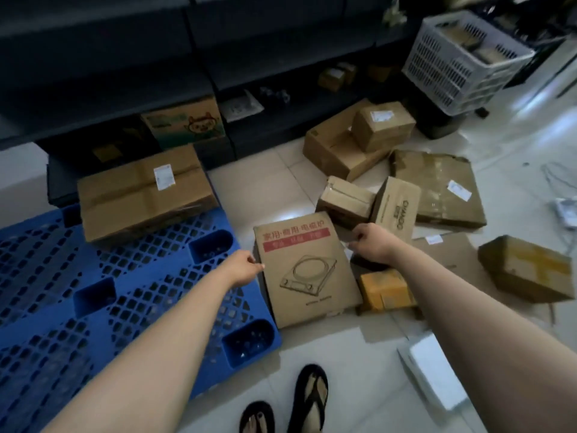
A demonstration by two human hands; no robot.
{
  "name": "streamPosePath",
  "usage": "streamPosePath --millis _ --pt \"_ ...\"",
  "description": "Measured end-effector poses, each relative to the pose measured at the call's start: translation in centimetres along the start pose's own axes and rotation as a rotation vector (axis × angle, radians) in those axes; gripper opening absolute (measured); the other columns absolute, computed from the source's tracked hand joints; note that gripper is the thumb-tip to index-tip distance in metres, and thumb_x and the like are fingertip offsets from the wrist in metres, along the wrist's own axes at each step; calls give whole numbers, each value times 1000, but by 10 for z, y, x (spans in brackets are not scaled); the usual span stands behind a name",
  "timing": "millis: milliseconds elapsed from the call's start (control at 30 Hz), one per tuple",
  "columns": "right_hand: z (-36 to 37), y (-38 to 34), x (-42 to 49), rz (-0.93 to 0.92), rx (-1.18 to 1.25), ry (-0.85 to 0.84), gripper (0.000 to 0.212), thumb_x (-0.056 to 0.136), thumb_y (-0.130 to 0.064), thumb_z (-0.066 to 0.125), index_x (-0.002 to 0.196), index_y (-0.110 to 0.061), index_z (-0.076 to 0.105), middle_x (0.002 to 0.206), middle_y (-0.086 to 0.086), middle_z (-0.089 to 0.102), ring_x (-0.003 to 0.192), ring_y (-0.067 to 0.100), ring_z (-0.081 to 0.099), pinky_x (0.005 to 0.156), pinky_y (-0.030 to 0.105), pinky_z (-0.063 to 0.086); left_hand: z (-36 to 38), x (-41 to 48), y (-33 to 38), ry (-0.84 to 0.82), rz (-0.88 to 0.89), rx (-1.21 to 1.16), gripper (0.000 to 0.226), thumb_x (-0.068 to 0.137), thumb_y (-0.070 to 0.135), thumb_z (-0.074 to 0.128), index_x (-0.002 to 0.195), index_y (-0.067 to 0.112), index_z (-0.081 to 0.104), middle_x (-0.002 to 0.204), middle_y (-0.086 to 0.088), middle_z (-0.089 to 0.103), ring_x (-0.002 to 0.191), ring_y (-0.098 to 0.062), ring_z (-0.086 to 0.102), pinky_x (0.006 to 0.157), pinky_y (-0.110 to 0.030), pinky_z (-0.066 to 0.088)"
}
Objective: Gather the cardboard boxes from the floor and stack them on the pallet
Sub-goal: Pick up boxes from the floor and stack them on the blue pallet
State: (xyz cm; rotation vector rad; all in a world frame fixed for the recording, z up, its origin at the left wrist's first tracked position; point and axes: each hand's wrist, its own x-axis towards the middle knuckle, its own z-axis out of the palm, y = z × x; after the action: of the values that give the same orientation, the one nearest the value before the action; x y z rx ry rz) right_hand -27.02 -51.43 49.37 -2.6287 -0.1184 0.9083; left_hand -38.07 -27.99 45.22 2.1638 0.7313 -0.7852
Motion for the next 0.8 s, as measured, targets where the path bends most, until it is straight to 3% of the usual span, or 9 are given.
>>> streamPosePath --millis 167,233,300,367,500,600,667,767,800 --pt "55 57 34 62 -39 -141 42 88 -25 58 127 -11 58 128 9 60 118 26 55 98 35 47 63 38 -23 -16 -131 -170 17 96 30 51 89 15 45 78 -1 45 71 -20 50 63 -29 41" --pt "72 80 50 53 -25 -151 41 89 -25 56 129 -15 55 127 8 60 117 25 57 98 38 50 90 55 -32 -33 -193 -203 15 95 29 52 94 14 49 92 -5 52 83 -23 58 71 -32 45" --pt "88 104 72 36 0 -146 42 90 -24 54 132 -16 52 128 8 60 115 25 58 96 39 51 119 77 -41 -32 -257 -233 30 93 29 55 115 9 53 118 -10 56 104 -28 60 86 -36 48" --pt "104 125 99 42 13 -154 43 92 -26 52 134 -14 50 130 9 59 116 26 57 96 38 50 148 96 -44 -9 -334 -288 42 92 30 57 128 9 49 130 -13 53 110 -30 58 92 -36 49" --pt "149 158 170 34 75 -168 47 95 -39 48 135 -13 48 131 12 58 116 29 57 93 35 49 217 148 -47 79 -398 -412 57 88 21 65 137 6 40 100 -7 59 96 -26 56 80 -28 42" --pt "199 179 234 21 100 -165 56 93 -47 50 137 -13 45 135 14 55 122 30 54 99 39 47 272 199 -57 119 -399 -504 67 83 15 71 139 6 36 123 -13 56 106 -22 54 87 -24 39" --pt "237 197 281 59 161 -157 67 89 -51 54 142 -14 39 140 14 50 126 31 50 103 44 45 300 247 -74 170 -379 -556 77 76 22 77 139 6 35 128 -6 51 109 -19 53 99 -25 40" --pt "292 229 346 165 225 -115 81 81 -58 60 145 -19 32 141 13 48 127 33 49 102 46 45 343 334 -131 267 -397 -611 116 46 54 83 144 23 27 143 -8 45 127 -26 49 109 -44 40" --pt "307 239 364 208 244 -60 80 80 -59 60 144 -18 32 139 13 49 126 33 49 102 45 45 350 358 -146 293 -408 -636 121 44 55 82 145 25 23 147 -10 41 132 -28 45 111 -45 38"
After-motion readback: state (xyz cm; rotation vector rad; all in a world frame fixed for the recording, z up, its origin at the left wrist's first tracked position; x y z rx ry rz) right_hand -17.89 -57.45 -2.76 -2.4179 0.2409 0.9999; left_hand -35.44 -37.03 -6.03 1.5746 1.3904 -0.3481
